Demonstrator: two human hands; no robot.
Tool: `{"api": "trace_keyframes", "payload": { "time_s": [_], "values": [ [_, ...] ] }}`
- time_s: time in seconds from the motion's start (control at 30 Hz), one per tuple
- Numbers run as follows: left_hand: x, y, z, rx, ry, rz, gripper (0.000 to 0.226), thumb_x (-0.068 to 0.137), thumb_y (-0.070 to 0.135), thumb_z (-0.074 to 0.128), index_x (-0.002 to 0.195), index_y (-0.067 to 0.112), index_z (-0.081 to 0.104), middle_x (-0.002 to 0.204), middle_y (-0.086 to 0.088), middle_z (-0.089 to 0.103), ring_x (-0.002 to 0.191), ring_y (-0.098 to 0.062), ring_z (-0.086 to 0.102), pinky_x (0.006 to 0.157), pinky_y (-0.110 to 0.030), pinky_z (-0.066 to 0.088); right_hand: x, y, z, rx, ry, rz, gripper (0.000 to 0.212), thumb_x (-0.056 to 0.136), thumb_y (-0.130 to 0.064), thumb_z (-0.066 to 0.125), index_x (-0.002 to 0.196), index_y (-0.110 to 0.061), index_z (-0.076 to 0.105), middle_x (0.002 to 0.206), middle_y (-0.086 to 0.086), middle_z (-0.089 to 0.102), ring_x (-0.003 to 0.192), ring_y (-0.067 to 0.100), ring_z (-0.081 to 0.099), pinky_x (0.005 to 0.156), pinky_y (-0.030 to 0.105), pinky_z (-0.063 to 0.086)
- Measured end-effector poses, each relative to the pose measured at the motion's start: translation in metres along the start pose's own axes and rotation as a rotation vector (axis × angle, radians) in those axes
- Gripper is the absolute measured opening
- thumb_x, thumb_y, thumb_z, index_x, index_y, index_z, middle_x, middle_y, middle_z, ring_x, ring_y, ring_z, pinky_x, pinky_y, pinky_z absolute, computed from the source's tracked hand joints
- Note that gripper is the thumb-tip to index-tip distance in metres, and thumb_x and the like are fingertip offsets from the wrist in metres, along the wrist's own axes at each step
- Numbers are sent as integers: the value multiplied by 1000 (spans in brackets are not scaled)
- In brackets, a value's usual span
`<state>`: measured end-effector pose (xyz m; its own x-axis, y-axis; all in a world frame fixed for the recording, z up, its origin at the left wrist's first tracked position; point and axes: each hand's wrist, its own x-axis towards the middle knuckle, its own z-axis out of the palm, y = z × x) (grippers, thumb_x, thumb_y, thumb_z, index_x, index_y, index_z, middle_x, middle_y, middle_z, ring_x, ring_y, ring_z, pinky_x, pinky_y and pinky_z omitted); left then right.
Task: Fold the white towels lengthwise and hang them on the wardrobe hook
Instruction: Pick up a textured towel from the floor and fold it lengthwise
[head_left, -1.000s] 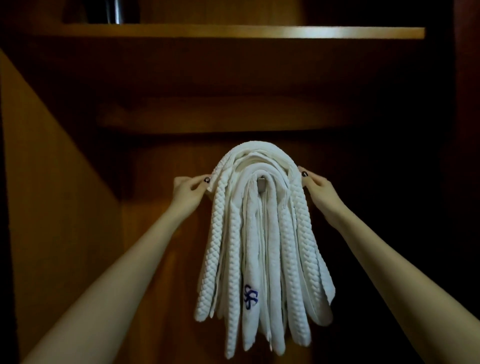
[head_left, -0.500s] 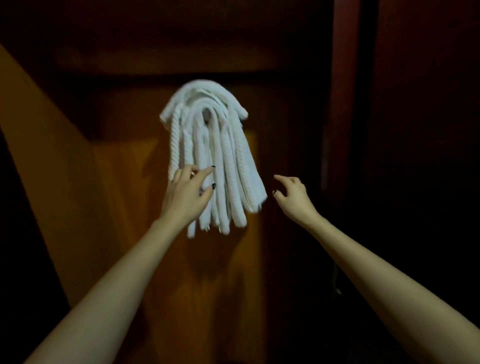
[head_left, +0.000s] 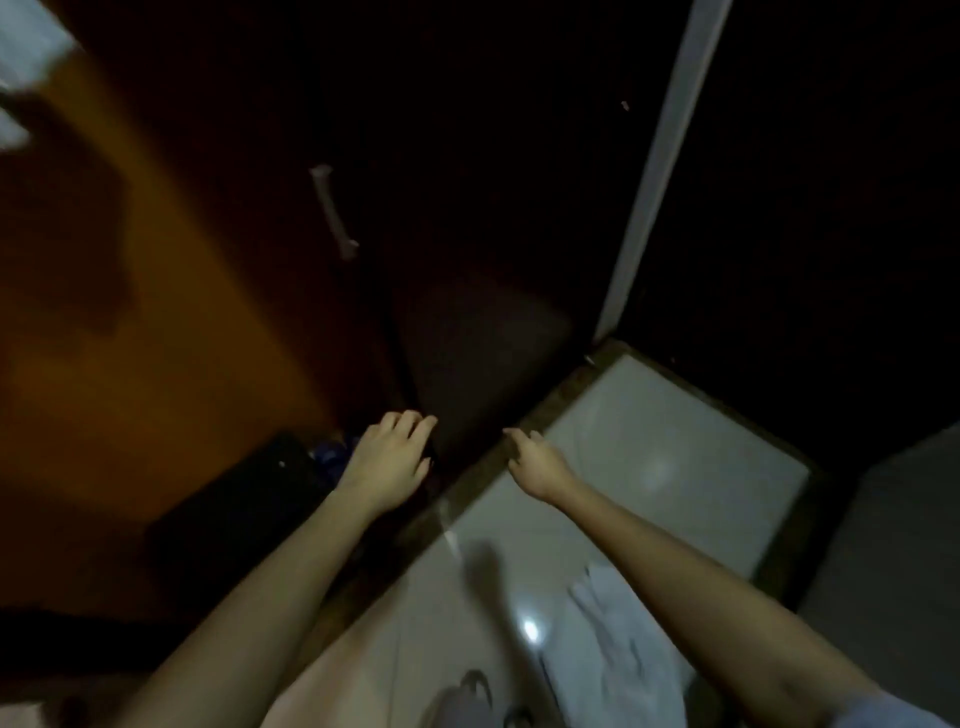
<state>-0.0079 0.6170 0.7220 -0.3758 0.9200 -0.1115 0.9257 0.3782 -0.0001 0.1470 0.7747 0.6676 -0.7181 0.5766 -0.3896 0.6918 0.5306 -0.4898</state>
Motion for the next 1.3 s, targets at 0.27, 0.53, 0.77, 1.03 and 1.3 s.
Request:
{"api": "trace_keyframes", "payload": {
  "time_s": [0.27,0.53,0.77,1.03,1.3],
  "values": [
    [12,123,154,-148,-383,287,59,95,34,46,148,18,24,145,-5,35,131,-24,34,102,-34,33,-88,204,70,120,-89,547,54,99,-19,46,149,-11,30,144,20,43,130,38,42,106,42,38],
    [41,194,324,-228,-533,376,56,97,32,48,147,17,27,145,-8,35,128,-26,38,96,-38,43,-95,316,192,242,-56,732,52,99,-21,47,147,-10,33,140,20,48,124,38,47,98,42,45],
    [72,240,538,-206,-612,458,58,98,31,44,150,18,21,149,-8,30,132,-27,33,101,-40,37,-51,425,367,269,-73,819,52,99,-20,49,148,-11,33,135,21,47,123,37,47,98,39,43],
    [79,257,750,-226,-736,436,57,98,30,46,149,15,25,147,-12,34,131,-30,35,103,-42,35,-7,542,522,407,30,965,51,97,-22,53,144,-8,38,127,23,52,116,39,51,95,40,45],
    [66,287,854,-428,-859,452,74,92,34,59,151,29,15,144,-9,38,128,-31,37,107,-45,33,23,552,627,397,229,674,44,94,-20,60,136,-9,53,120,17,58,108,29,55,93,40,46]
  ]
}}
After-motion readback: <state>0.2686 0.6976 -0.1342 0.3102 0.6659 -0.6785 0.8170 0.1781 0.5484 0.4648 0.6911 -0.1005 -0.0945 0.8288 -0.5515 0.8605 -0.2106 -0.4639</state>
